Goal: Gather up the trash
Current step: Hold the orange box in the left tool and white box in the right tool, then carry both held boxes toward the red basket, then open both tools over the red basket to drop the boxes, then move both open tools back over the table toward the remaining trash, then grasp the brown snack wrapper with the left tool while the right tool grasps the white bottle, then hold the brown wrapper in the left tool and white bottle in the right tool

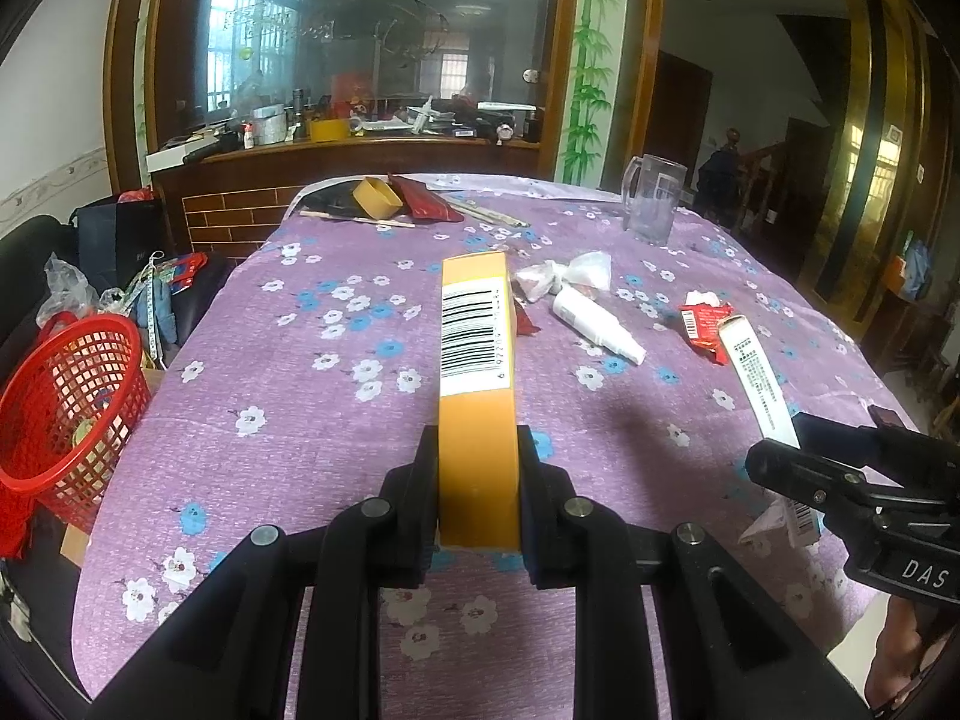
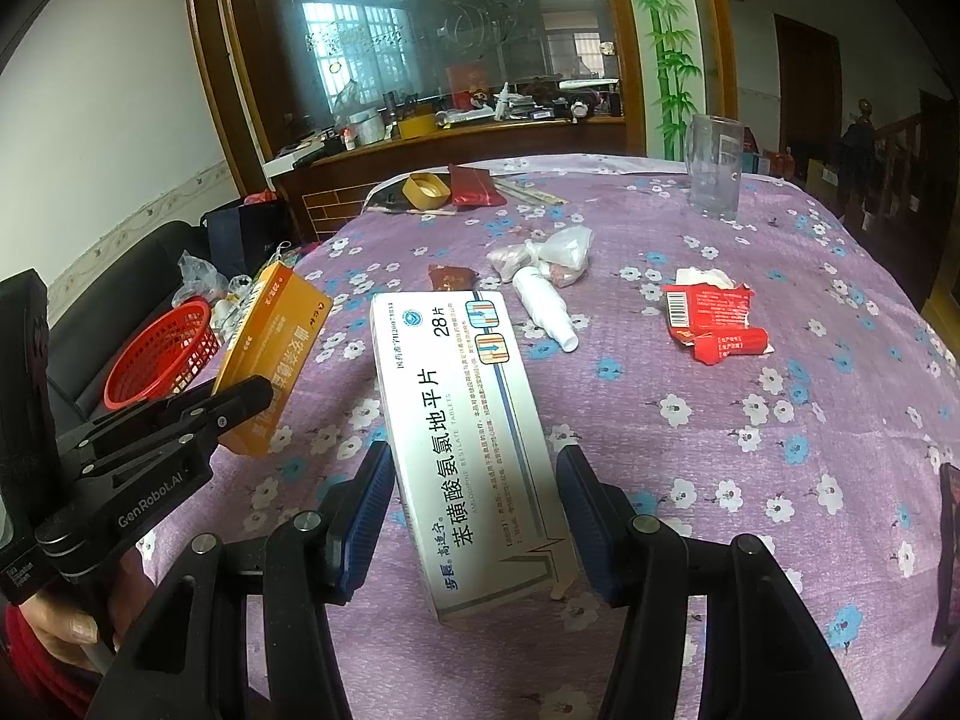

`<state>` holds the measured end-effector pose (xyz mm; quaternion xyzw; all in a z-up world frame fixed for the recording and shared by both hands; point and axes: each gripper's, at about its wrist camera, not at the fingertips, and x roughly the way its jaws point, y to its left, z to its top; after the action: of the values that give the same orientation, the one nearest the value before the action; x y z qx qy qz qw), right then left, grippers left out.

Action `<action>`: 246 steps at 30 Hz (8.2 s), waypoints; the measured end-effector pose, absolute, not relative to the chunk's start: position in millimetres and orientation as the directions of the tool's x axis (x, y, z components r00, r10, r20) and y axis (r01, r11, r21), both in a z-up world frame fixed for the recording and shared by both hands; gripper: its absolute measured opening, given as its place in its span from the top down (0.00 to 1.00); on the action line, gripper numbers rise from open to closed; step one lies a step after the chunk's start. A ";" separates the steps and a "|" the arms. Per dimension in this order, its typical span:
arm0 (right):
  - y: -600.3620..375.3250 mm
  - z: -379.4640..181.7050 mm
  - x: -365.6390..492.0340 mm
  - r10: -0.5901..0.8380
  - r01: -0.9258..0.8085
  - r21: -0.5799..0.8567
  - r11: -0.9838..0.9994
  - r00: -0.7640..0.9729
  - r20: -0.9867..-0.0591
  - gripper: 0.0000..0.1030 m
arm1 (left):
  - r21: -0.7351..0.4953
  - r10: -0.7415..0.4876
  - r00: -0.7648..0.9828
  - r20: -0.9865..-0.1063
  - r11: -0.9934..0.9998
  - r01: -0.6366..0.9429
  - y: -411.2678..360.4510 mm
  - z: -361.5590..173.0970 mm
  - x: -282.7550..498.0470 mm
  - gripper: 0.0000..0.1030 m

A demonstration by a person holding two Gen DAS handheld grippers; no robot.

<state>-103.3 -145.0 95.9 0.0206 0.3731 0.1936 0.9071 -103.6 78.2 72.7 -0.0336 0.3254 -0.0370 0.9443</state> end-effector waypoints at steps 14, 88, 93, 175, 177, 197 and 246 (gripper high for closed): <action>-129.8 96.0 -101.0 0.365 -0.359 0.158 0.920 0.637 -0.679 0.41 | -0.081 -0.064 0.795 -0.603 0.997 0.019 85.1 71.8 -106.9 0.80; 186.5 126.9 -11.3 0.653 -0.726 0.314 0.612 0.240 -0.719 0.40 | -0.170 0.253 0.769 -0.587 0.890 -0.422 367.5 86.2 -133.0 0.79; 232.3 124.3 11.5 0.686 -0.713 0.392 0.582 0.172 -0.707 0.38 | -0.168 0.272 0.755 -0.597 0.878 -0.449 385.3 82.2 -123.4 0.79; -195.1 126.2 -26.4 0.449 -0.306 0.330 0.893 0.579 -0.680 0.42 | 0.002 -0.047 0.708 -0.705 0.998 0.068 58.5 108.1 -36.6 0.49; -185.4 126.0 -6.6 0.445 -0.313 0.319 0.895 0.562 -0.697 0.44 | -0.070 -0.094 0.672 -0.734 0.996 0.063 67.6 104.7 -16.5 0.52; -104.0 41.3 128.1 0.321 -0.328 0.179 0.927 0.450 -0.833 0.61 | -0.203 -0.145 0.577 -0.804 0.978 -0.037 94.0 75.3 80.0 0.54; -140.3 56.6 114.4 0.320 -0.281 0.184 0.942 0.583 -0.747 0.68 | -0.071 -0.046 0.703 -0.710 0.997 -0.006 49.7 32.6 112.0 0.71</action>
<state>114.4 -140.3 56.6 0.0231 0.4242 0.1691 0.8894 112.0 49.7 32.6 -0.0340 0.3853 -0.0107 0.9221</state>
